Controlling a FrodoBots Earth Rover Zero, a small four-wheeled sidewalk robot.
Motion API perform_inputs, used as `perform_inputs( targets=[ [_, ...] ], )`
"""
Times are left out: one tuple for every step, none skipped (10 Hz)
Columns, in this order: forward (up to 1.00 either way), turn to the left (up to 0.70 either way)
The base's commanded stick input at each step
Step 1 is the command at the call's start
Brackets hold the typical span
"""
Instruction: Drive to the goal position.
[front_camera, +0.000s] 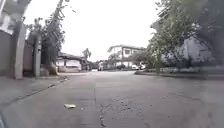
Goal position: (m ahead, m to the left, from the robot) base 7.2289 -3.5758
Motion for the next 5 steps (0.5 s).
perform_inputs(
  targets=[
    [1.0,0.0],
    [1.0,0.0],
    [1.0,0.0],
    [1.0,-0.07],
    [1.0,-0.4]
  ],
)
